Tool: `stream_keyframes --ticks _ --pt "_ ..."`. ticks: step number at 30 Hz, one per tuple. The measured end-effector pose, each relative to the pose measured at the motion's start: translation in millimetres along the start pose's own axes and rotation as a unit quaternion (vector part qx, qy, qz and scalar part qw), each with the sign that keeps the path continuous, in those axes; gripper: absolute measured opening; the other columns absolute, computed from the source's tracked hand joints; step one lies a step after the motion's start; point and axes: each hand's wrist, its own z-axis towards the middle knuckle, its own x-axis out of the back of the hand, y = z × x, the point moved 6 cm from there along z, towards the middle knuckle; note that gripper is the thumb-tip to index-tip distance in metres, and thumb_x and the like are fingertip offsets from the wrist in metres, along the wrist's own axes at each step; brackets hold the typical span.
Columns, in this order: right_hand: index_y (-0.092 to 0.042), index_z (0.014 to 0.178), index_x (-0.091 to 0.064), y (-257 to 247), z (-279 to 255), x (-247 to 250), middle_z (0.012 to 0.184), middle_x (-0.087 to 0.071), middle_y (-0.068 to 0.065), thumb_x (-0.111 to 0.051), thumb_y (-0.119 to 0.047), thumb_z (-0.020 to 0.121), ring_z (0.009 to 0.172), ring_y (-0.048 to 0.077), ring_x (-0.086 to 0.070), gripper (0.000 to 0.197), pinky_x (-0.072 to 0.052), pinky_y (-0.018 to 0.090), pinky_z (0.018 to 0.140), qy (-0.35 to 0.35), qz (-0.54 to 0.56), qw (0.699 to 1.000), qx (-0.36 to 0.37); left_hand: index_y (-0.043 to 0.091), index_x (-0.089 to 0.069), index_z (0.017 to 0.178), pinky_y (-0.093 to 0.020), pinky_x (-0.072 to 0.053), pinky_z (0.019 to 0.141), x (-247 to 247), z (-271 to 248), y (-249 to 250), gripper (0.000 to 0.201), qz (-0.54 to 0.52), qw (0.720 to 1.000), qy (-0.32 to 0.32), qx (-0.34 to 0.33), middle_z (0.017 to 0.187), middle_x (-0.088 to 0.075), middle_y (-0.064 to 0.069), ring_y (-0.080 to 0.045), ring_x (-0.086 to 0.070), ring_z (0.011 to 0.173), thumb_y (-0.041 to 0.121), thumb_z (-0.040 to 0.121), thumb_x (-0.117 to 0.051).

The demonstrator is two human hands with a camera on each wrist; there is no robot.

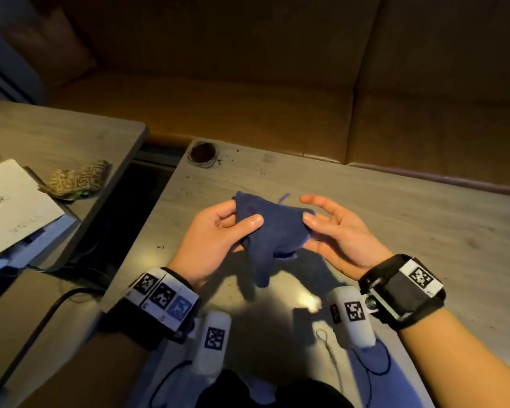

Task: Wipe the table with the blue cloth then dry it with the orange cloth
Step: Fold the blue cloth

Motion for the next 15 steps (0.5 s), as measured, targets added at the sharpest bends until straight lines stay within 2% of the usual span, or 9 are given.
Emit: stream_keyframes --ticks 3,6,7,8,10,11,12,14,15 --pt "-0.006 0.121 -0.059 -10.8 16.5 -13.2 0.102 -0.070 0.016 -0.065 -0.008 0.080 0.093 0.025 -0.066 0.042 -0.056 0.034 0.082 0.036 -0.088 0.994 0.057 0.014 -0.073 0.104 -0.033 -0.056 0.083 28.8 13.8 10.5 0.015 0.092 0.994 0.021 -0.047 0.100 -0.076 -0.003 -0.016 -0.072 0.098 0.014 0.089 -0.072" --pt "-0.009 0.119 -0.062 -20.4 29.1 -35.5 0.107 -0.071 0.013 -0.072 -0.004 0.075 0.097 0.024 -0.068 0.045 -0.056 0.033 0.082 0.036 -0.199 0.976 0.082 0.025 -0.074 0.088 -0.012 -0.042 0.084 65.1 29.6 25.9 0.011 0.234 0.957 0.072 -0.158 0.100 -0.060 0.008 0.002 -0.060 0.093 0.026 0.079 -0.081" --pt "-0.013 0.119 -0.063 -24.8 33.8 -45.1 0.108 -0.071 0.008 -0.075 -0.007 0.075 0.097 0.020 -0.069 0.046 -0.056 0.032 0.083 0.036 -0.285 0.954 0.086 0.029 -0.073 0.084 -0.006 -0.037 0.087 76.2 34.8 33.8 0.013 0.290 0.933 0.081 -0.195 0.108 -0.054 0.008 0.004 -0.055 0.098 0.026 0.077 -0.083" --pt "-0.017 0.118 -0.064 -28.5 39.6 -54.8 0.108 -0.071 0.002 -0.076 -0.013 0.076 0.096 0.016 -0.068 0.044 -0.056 0.031 0.083 0.041 -0.401 0.911 0.089 0.033 -0.070 0.081 -0.003 -0.033 0.093 86.4 41.7 39.9 0.016 0.335 0.912 0.070 -0.225 0.120 -0.051 0.009 0.003 -0.051 0.109 0.026 0.077 -0.084" --pt "-0.023 0.111 -0.069 -33.5 53.3 -78.2 0.102 -0.069 -0.004 -0.074 -0.024 0.080 0.091 0.011 -0.064 0.031 -0.053 0.033 0.084 0.062 -0.606 0.788 0.095 0.035 -0.066 0.078 -0.015 -0.024 0.114 101.0 59.0 46.1 0.017 0.387 0.889 -0.004 -0.245 0.146 -0.040 0.014 -0.005 -0.035 0.139 0.028 0.080 -0.081" --pt "-0.024 0.104 -0.070 -36.4 60.5 -91.9 0.097 -0.065 -0.004 -0.071 -0.027 0.082 0.089 0.012 -0.060 0.022 -0.051 0.036 0.083 0.074 -0.668 0.732 0.111 0.033 -0.068 0.083 -0.027 -0.022 0.120 107.5 67.5 47.6 0.011 0.383 0.891 -0.048 -0.240 0.149 -0.038 0.023 -0.007 -0.027 0.146 0.029 0.084 -0.078" --pt "-0.025 0.097 -0.069 -40.1 67.7 -105.2 0.096 -0.060 -0.003 -0.069 -0.029 0.083 0.090 0.013 -0.055 0.015 -0.048 0.037 0.082 0.087 -0.697 0.699 0.133 0.030 -0.070 0.093 -0.037 -0.026 0.121 114.5 75.9 49.1 0.008 0.355 0.903 -0.085 -0.229 0.144 -0.042 0.032 -0.006 -0.028 0.146 0.029 0.087 -0.075" --pt "-0.023 0.085 -0.065 -47.3 81.0 -124.8 0.107 -0.054 -0.005 -0.067 -0.030 0.082 0.105 0.011 -0.050 0.008 -0.043 0.031 0.088 0.108 -0.686 0.700 0.167 0.025 -0.066 0.109 -0.040 -0.044 0.106 128.7 93.2 49.9 0.016 0.258 0.938 -0.133 -0.191 0.122 -0.063 0.029 -0.008 -0.054 0.127 0.028 0.093 -0.069" --pt "-0.019 0.083 -0.062 -49.9 87.7 -132.1 0.115 -0.054 -0.007 -0.066 -0.028 0.083 0.114 0.007 -0.048 0.009 -0.041 0.028 0.091 0.106 -0.653 0.730 0.172 0.024 -0.063 0.112 -0.037 -0.048 0.097 135.4 101.9 48.7 0.021 0.210 0.951 -0.144 -0.173 0.113 -0.068 0.020 -0.009 -0.062 0.115 0.031 0.093 -0.069"
